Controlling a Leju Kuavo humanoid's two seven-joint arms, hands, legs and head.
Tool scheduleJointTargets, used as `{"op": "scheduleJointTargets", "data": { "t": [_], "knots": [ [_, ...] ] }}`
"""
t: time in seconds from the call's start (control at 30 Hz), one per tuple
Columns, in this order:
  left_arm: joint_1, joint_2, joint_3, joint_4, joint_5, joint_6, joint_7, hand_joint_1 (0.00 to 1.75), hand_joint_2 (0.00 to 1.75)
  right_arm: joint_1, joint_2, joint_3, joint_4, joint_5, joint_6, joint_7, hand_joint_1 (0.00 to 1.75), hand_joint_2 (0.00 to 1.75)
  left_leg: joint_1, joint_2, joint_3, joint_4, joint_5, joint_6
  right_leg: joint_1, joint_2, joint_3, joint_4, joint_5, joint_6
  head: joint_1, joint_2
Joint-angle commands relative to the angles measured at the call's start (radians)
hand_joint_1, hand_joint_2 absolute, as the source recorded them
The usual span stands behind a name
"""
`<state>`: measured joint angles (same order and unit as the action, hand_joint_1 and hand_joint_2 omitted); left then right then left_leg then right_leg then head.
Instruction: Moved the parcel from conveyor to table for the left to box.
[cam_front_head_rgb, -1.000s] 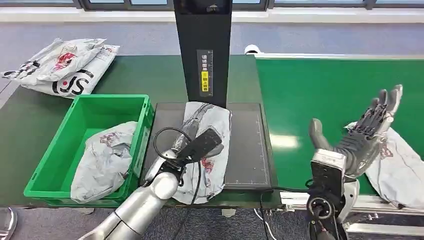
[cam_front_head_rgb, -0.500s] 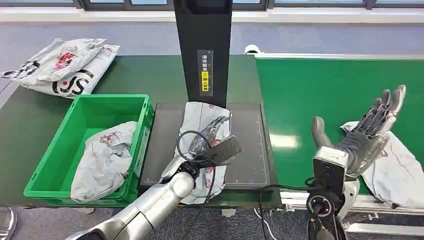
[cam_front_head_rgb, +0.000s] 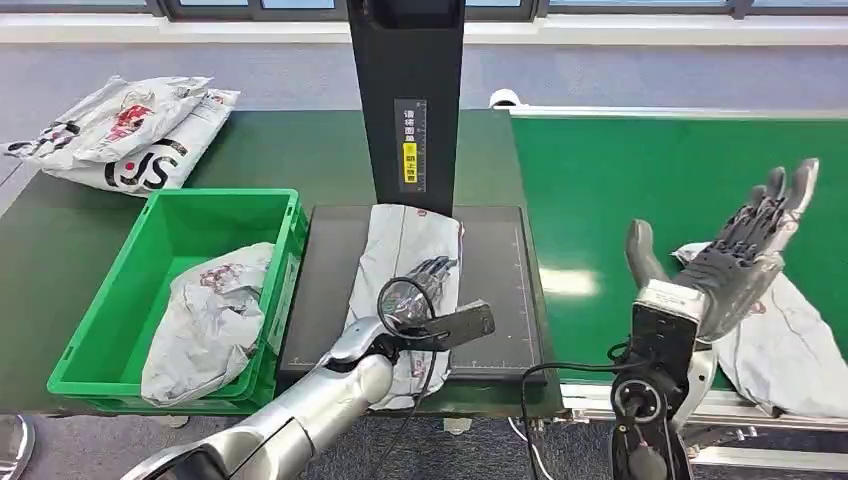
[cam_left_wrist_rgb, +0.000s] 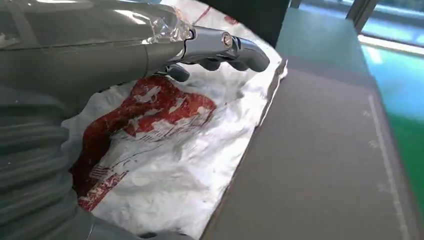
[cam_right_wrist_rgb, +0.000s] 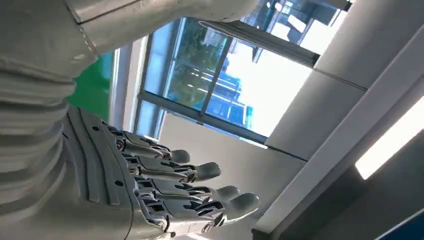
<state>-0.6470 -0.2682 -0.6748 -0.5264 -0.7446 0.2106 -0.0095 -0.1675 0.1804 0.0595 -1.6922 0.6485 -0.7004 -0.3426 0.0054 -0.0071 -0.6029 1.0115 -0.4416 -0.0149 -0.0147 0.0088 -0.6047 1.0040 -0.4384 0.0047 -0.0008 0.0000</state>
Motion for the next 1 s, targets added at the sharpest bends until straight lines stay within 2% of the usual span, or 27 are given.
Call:
{"op": "scheduleJointTargets", "data": {
  "t": [0.03,0.2,0.23,0.27,0.3,1.0],
  "knots": [
    [-0.046,0.011,-0.063,0.1,-0.002,-0.031,0.002,0.0,1.75,-0.041,0.01,-0.016,0.055,-0.014,0.002,-0.009,0.0,1.75,0.0,0.002,0.002,-0.001,0.0,0.0,0.001,0.0,0.002,-0.001,0.0,-0.001,0.0,0.0],
    [-0.044,0.008,-0.05,0.106,0.0,-0.044,0.004,0.0,1.75,-0.039,0.012,-0.019,0.051,-0.024,0.002,-0.021,0.0,1.75,0.0,0.002,0.002,-0.001,0.0,0.0,0.001,0.001,0.001,-0.001,0.0,-0.001,0.0,0.0],
    [-0.044,0.008,-0.051,0.116,-0.015,-0.041,0.017,0.47,1.75,-0.037,0.012,-0.016,0.044,-0.029,0.002,-0.027,0.0,1.75,0.0,0.001,0.001,0.0,0.0,0.0,0.0,0.0,0.001,-0.001,0.0,0.0,0.0,0.0],
    [-0.044,0.008,-0.049,0.119,-0.021,-0.039,0.017,1.68,1.75,-0.036,0.013,-0.015,0.04,-0.029,0.002,-0.028,0.0,1.75,0.0,0.002,0.002,-0.001,0.0,0.0,0.0,0.0,0.002,-0.001,0.0,-0.001,0.0,0.0],
    [-0.043,0.009,-0.046,0.12,-0.022,-0.037,0.014,1.75,1.75,-0.035,0.013,-0.015,0.038,-0.031,0.002,-0.03,0.0,1.75,0.001,0.001,0.001,0.0,-0.001,0.0,0.001,0.0,0.001,-0.001,0.0,-0.001,0.0,0.0],
    [-0.04,0.013,0.014,0.115,-0.053,0.007,-0.003,1.75,1.75,-0.039,0.019,-0.012,0.046,-0.032,0.002,-0.039,0.0,1.75,0.001,0.002,0.003,-0.001,-0.001,0.0,0.001,0.001,0.002,-0.002,0.0,-0.001,0.0,0.0]
  ]
}}
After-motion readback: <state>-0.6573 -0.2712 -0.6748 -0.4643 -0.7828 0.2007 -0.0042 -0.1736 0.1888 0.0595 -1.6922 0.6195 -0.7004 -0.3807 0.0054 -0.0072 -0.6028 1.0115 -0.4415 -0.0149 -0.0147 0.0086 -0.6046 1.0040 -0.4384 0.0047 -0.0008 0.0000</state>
